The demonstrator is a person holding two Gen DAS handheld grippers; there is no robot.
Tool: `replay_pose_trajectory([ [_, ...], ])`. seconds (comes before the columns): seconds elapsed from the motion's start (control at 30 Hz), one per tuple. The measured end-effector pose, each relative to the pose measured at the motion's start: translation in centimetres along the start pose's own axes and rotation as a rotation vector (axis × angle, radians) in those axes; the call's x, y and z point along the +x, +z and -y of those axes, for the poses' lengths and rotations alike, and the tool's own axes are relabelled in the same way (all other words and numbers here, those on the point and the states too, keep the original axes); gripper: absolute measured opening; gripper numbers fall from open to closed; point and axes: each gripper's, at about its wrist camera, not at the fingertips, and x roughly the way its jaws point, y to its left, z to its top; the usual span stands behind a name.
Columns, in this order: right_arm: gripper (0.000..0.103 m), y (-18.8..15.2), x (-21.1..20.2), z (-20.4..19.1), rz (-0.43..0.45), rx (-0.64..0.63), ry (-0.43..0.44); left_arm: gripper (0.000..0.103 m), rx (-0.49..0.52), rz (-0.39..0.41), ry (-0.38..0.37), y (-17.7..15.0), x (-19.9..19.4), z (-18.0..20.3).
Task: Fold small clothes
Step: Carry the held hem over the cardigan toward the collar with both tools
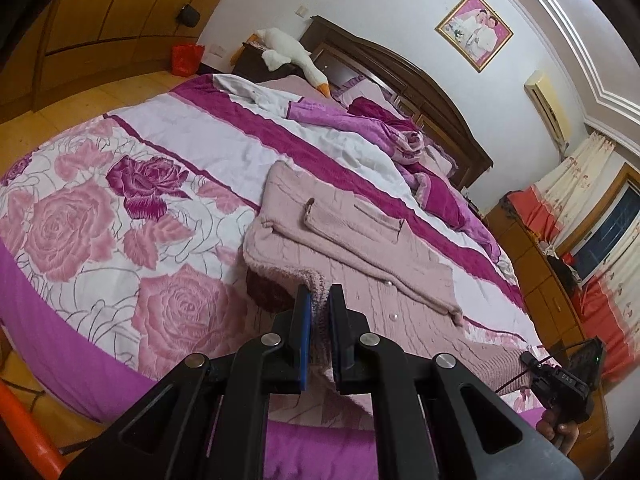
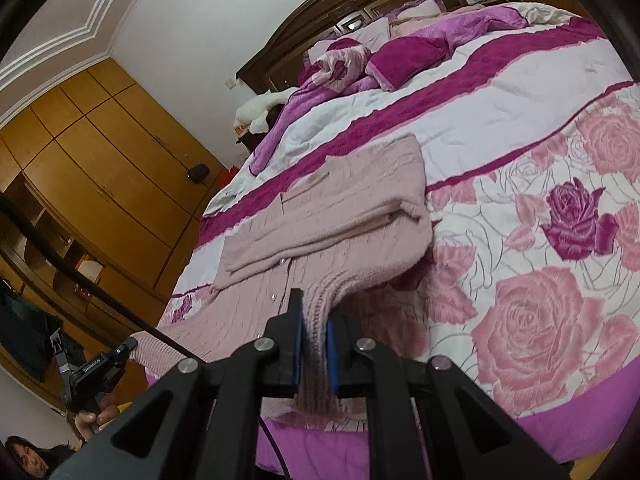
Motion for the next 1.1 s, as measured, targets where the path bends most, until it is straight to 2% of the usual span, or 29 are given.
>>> replay_pose_trajectory([
  [0.53, 0.010, 3.3, 1.3, 0.3, 0.029, -0.009, 0.021, 0.000, 0.005, 0.013, 0.016, 3.5, 2.5, 0.1],
  [0.7, 0.010, 4.8, 1.3, 0.8, 0.035, 0.037, 0.078, 0.000, 0.022, 0.017, 0.011, 4.5, 3.2, 0.4],
  [1.1, 0.010, 6.8, 2.1, 0.6, 0.075, -0.005, 0.105, 0.000, 0.048, 0.020, 0.009, 6.5, 4.6, 0.3],
])
